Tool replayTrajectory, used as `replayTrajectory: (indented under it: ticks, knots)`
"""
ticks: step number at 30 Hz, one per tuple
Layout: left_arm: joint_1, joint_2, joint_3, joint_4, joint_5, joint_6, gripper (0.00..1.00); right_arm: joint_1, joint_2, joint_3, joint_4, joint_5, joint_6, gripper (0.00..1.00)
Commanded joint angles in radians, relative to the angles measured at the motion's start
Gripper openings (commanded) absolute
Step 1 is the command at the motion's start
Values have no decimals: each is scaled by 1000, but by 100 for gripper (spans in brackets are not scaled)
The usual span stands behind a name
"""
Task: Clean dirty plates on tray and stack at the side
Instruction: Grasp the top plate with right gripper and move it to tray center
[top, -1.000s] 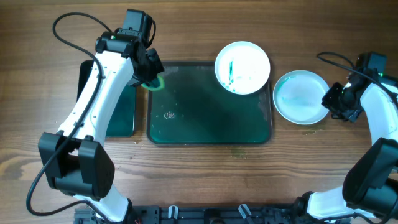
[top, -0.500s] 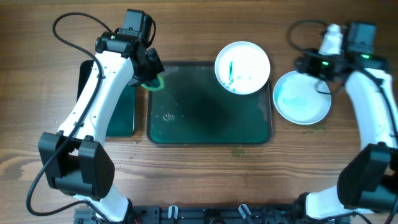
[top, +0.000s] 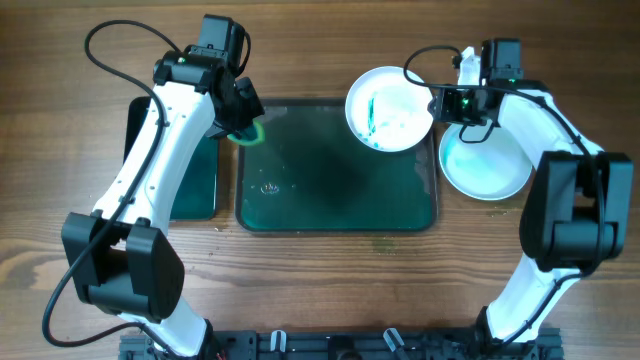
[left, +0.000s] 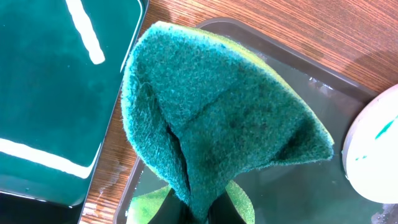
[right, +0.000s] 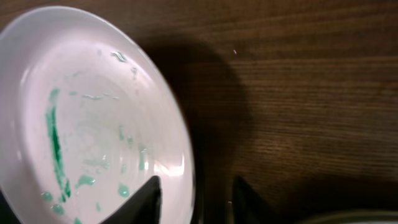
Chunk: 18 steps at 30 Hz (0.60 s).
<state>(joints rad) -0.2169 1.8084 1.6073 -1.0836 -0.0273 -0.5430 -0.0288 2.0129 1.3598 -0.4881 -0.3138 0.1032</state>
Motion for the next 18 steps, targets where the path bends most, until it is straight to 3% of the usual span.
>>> replayTrajectory:
  ticks: [1,7,13,18]
  knots:
    - [-3,-2,8,6,8,15,4,1,39,22,10,-13,-15,33]
    - [-3,-2,8,10,8,15,4,11,56,22,30,-13,-18,26]
    - [-3,-2,8,10,8,15,4,18,56,22,39,-13,-13,4]
    - [-3,-2,8,10,8,15,4,23,56,22,16,-43,-13,4]
